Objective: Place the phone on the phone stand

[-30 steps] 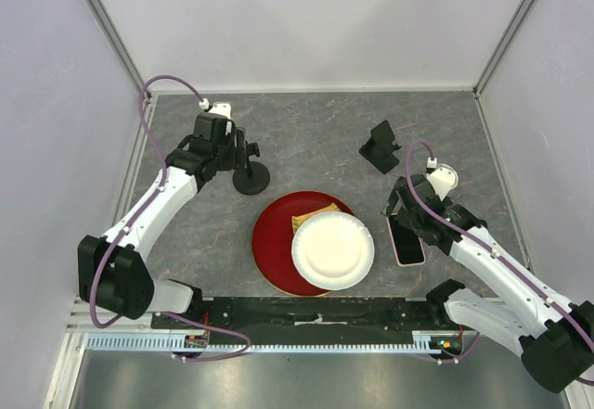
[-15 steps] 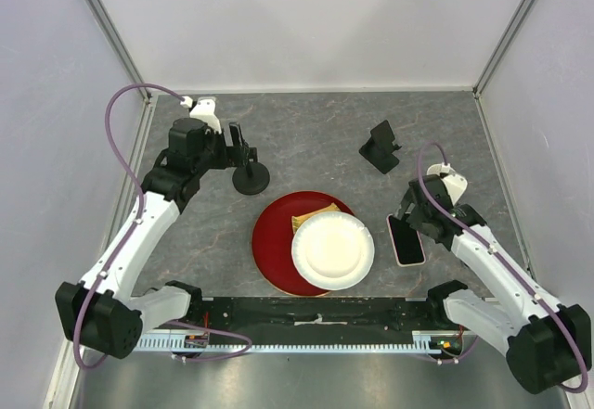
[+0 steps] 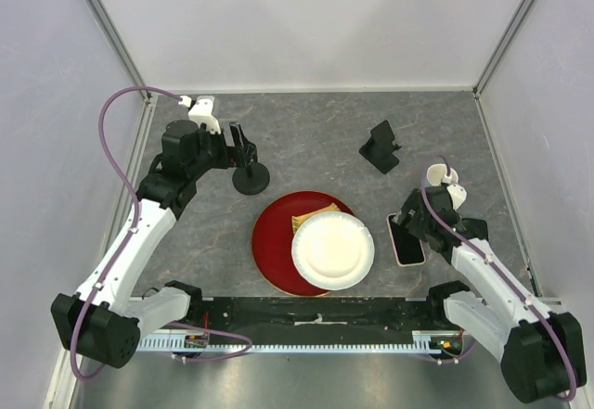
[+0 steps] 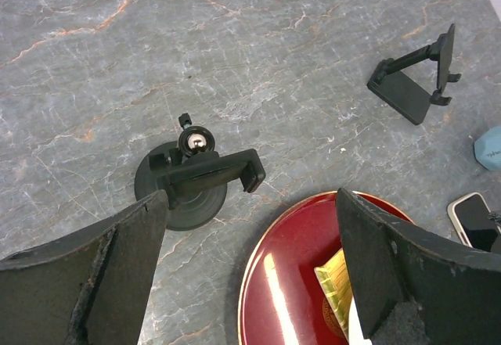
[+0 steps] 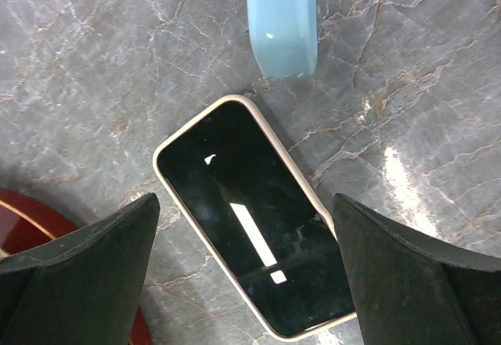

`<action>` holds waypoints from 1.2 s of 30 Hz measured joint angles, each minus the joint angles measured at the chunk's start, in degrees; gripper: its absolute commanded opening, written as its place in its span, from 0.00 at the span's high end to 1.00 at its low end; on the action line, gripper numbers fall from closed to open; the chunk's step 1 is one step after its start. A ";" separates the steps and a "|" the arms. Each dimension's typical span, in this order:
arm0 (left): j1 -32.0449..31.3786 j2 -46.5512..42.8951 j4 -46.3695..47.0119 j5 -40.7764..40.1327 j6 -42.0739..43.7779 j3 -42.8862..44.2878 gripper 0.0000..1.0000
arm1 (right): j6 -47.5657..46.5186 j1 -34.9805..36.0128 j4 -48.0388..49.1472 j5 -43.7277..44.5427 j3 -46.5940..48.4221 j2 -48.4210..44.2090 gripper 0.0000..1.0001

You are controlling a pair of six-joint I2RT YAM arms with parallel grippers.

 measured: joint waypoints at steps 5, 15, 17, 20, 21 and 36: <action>0.00 -0.74 0.55 0.83 -0.28 -0.02 0.07 | 2.34 -0.22 4.61 -0.96 -5.60 -7.02 0.02; 0.00 -0.81 1.05 1.77 -0.72 -0.33 0.07 | 5.09 -0.37 7.54 1.16 -8.20 -7.13 0.02; 0.00 -0.81 1.09 1.79 -0.74 -0.33 0.07 | 5.42 -0.37 8.02 1.01 -8.48 -4.57 0.02; 0.00 -0.81 1.22 1.79 -0.79 -0.35 0.07 | 5.70 -0.42 10.23 0.04 -9.20 -3.13 0.02; 0.00 -0.81 1.27 1.79 -0.79 -0.37 0.07 | 5.70 -0.48 10.99 -0.57 -9.46 -3.15 0.02; 0.00 -0.52 1.40 1.81 -1.14 -0.55 0.07 | 7.37 0.96 13.62 -6.88 -8.70 -0.72 0.02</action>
